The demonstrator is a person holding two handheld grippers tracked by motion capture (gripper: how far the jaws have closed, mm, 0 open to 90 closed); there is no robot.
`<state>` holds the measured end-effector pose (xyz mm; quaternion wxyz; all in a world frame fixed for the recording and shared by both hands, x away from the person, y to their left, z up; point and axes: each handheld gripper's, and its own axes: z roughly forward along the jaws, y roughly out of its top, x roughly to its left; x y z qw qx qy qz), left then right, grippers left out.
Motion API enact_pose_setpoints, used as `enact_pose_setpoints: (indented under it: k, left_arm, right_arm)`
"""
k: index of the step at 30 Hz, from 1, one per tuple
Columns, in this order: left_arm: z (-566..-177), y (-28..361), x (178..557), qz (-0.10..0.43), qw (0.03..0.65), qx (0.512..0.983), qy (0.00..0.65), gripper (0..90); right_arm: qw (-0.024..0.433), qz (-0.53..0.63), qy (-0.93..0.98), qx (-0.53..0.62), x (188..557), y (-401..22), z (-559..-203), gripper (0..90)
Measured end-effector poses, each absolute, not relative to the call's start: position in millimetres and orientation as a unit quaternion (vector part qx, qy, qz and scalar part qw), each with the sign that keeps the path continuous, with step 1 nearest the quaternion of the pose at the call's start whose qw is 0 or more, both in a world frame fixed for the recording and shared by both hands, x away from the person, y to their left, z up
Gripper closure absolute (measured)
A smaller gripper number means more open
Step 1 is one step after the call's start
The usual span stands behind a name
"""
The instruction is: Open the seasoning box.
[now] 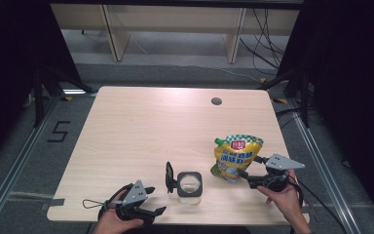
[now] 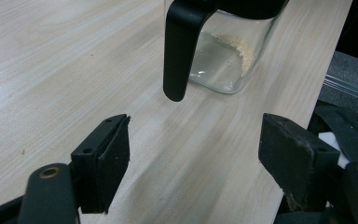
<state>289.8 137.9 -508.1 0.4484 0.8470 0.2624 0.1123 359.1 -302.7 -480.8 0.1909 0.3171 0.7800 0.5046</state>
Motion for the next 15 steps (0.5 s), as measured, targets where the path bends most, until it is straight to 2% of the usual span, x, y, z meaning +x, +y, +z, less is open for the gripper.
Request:
enact_pose_setpoints:
  k: [2, 4, 6, 10, 15]
  left_arm:
    - [-508, 138, 290, 0.109, 0.446, 0.849, 0.262, 24.5]
    - [-508, 138, 290, 0.11, 0.446, 0.849, 0.262, 24.5]
    - [-508, 138, 290, 0.111, 0.446, 0.849, 0.261, 24.5]
    - [-509, 137, 289, 0.108, 0.446, 0.846, 0.271, 24.5]
    - [-509, 137, 289, 0.111, 0.449, 0.844, 0.27, 24.5]
  right_arm:
    - [0.197, 0.505, 0.779, 0.316, 362, -298, -480, 26.7]
    - [0.185, 0.509, 0.776, 0.323, 364, -294, -480, 27.5]
    - [0.201, 0.511, 0.782, 0.296, 369, -293, -481, 29.3]
    - [0.187, 0.528, 0.777, 0.288, 372, -289, -482, 36.3]
    - [0.193, 0.517, 0.779, 0.298, 367, -285, -478, 37.8]
